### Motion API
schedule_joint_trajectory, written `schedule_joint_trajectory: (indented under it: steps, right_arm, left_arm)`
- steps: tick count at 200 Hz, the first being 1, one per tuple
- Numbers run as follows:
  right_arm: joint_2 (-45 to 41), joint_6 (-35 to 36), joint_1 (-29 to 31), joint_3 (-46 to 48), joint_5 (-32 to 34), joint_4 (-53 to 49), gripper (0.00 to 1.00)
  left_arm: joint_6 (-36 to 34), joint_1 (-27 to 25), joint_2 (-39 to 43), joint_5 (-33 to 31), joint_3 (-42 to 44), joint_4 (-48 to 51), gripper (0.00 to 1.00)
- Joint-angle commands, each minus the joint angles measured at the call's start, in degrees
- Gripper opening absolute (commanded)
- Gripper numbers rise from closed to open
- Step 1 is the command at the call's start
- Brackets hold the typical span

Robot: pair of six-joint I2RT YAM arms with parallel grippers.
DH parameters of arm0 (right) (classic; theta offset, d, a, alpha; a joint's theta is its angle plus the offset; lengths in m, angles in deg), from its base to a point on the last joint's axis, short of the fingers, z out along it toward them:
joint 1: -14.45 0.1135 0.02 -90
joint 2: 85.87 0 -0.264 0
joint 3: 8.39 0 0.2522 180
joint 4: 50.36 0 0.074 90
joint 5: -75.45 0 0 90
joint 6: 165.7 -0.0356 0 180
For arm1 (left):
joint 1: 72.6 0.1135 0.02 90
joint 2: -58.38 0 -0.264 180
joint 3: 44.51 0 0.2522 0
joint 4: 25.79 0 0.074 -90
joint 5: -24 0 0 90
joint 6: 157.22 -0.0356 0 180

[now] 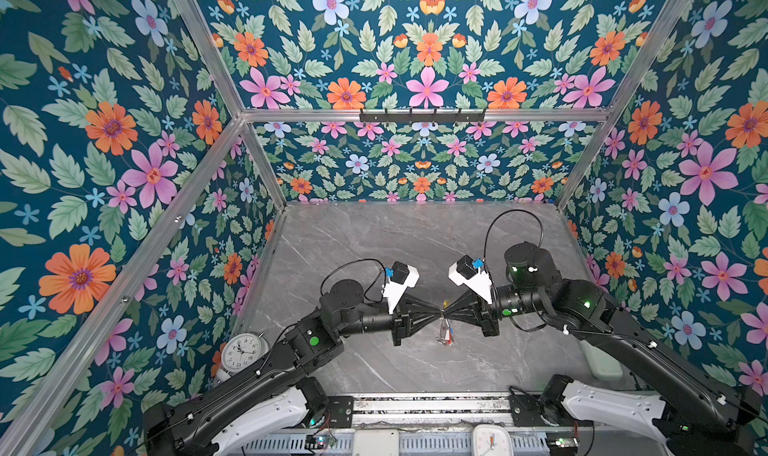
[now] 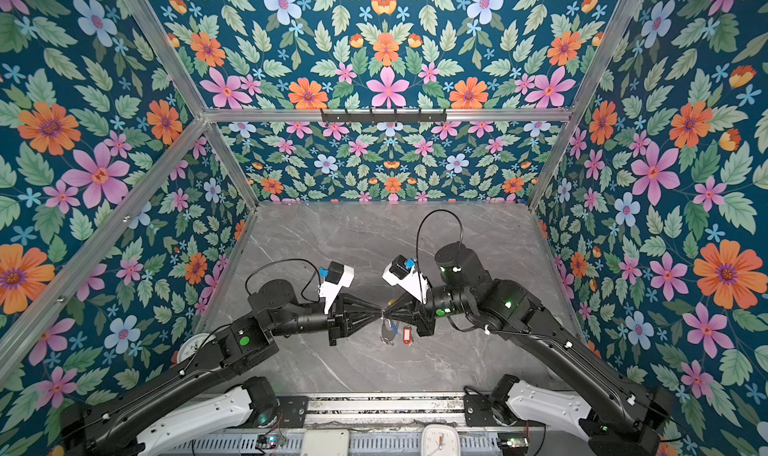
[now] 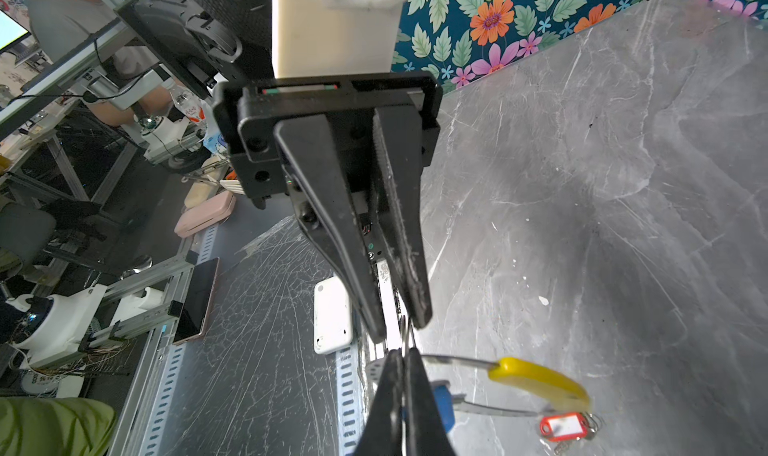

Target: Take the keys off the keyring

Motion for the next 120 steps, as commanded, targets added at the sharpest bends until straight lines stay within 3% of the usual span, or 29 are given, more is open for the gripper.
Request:
schedule_joint_trajectory:
  steps: [1,55,77,104,120]
  right_arm:
    - [0.21,0.87,0.04,-0.31,0.56,0.58,0.0]
    - [0.58,0.25,0.06,-0.18,0.74,1.81,0.0]
    - [0.56,-0.5,0.05,-0.11,1.1,2.99,0.0]
    - [0.32,-2.48,0.05,0.61,1.83,6.05,0.0]
    - [-1.28,-4.64,0.11,2.54,3.16,10.13,0.22]
  left_arm:
    - [-1.03,-0.04,-0.46,1.83,-0.44,-0.78,0.17]
    - [-0.91,-0.02,-0.75,1.62,-0.44,-0.96,0.09]
    - [-0.85,-0.04,-1.0,1.95,-0.4,-1.89,0.0]
    - [-1.72,-0.05,0.11,0.17,1.18,-4.34,0.0]
    - [-1.94,-0.04,2.27,-2.84,2.97,-6.69,0.0]
